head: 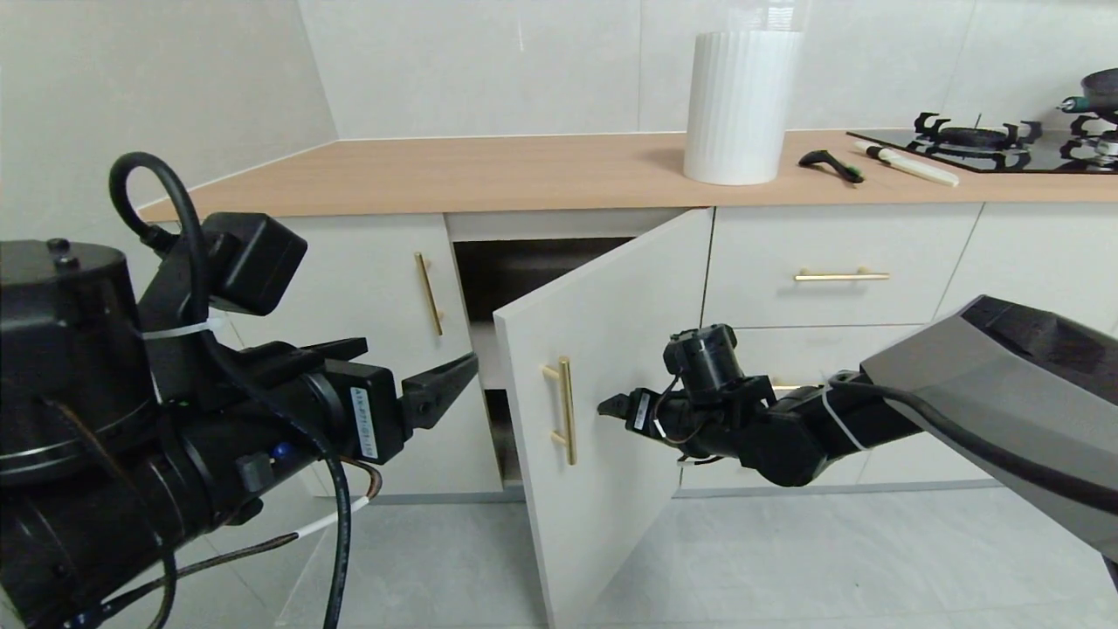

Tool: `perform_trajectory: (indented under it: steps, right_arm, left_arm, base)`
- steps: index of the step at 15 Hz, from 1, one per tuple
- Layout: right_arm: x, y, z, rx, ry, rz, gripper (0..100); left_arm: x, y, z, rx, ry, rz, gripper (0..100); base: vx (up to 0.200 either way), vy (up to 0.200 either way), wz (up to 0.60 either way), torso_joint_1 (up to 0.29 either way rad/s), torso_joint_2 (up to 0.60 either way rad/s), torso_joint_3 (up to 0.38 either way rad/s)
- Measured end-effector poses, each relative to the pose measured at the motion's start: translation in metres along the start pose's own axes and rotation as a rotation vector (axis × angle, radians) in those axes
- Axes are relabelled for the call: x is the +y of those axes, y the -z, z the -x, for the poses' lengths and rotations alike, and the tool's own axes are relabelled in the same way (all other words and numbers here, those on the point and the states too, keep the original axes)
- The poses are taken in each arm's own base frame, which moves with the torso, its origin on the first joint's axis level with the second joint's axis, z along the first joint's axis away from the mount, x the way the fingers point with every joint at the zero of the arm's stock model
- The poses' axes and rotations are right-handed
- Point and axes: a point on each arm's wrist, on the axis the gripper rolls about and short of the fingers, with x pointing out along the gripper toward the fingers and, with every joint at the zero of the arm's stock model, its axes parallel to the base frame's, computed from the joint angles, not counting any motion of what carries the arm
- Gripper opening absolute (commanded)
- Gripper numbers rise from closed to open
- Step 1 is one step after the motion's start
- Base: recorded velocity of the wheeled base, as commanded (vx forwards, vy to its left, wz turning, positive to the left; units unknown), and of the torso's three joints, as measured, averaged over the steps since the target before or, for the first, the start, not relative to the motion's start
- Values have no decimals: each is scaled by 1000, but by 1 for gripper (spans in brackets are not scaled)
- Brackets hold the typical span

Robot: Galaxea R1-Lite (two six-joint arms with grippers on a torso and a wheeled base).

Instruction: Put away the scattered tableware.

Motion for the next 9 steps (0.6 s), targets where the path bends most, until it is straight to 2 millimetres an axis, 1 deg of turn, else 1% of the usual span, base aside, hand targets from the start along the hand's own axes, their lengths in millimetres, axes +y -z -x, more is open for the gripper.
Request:
perform_trajectory:
  steps: [3,6,9]
  right_arm:
    - [0,-2,-3,-13,-4,-12,100]
    - [1,-1,-6,-7,-5,-26,100]
    - [5,-7,-9,-36,-17,-84,100]
  left_arm:
    - [0,0,0,-2,-1,1,100]
    - [0,-1,0,-6,1,4,100]
    - [0,-1,0,-6,2,4,100]
  base:
    - [200,0,0,5,4,2]
    - [0,0,0,0,0,0]
    - [0,0,0,0,0,0]
